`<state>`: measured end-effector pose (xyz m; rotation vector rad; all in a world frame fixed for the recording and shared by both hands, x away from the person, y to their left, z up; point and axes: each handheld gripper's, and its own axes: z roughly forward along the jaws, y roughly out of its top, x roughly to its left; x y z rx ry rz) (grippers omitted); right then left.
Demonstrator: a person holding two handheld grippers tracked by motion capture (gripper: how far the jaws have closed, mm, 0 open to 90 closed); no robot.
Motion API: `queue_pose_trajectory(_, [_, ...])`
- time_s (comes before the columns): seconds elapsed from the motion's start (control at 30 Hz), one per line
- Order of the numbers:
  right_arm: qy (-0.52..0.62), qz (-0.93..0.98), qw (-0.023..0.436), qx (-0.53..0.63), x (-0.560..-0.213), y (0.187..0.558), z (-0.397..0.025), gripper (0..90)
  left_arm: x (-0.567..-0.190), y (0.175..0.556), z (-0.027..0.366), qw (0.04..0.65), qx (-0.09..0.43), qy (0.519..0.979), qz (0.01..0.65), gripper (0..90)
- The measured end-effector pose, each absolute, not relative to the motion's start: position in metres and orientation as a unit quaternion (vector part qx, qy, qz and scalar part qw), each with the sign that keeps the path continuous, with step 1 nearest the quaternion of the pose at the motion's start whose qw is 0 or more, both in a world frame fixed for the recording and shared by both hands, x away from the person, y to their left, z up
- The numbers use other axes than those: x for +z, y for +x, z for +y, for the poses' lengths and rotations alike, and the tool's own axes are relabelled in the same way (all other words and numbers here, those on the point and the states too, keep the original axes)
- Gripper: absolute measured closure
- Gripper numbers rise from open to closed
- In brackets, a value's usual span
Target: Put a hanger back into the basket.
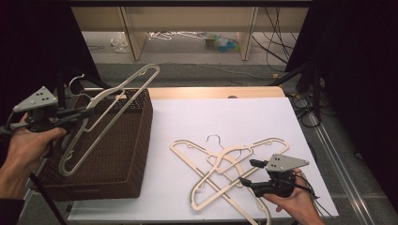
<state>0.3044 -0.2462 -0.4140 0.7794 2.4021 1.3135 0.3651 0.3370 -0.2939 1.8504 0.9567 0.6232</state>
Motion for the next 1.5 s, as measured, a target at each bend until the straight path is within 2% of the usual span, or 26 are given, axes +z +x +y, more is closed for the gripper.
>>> queue_pose_trajectory(0.47, [0.280,0.829,0.152,0.460,-0.413,0.304,-0.247,23.3,-0.326,0.367,0.365,0.434,0.255,0.758,0.414,85.7])
queue_pose_trajectory(0.83, [0.280,0.831,0.151,0.457,-0.414,0.304,-0.247,23.2,-0.342,0.368,0.372,0.410,0.242,0.768,0.428,85.7])
queue_pose_trajectory(1.17, [0.276,0.834,0.149,0.454,-0.415,0.303,-0.246,23.7,-0.366,0.383,0.365,0.380,0.215,0.787,0.437,85.6])
queue_pose_trajectory(1.43, [0.277,0.834,0.148,0.453,-0.416,0.303,-0.247,23.8,-0.396,0.396,0.366,0.358,0.197,0.777,0.479,85.0])
queue_pose_trajectory(1.5, [0.278,0.836,0.145,0.451,-0.416,0.303,-0.247,23.8,-0.397,0.395,0.371,0.368,0.197,0.764,0.492,84.3])
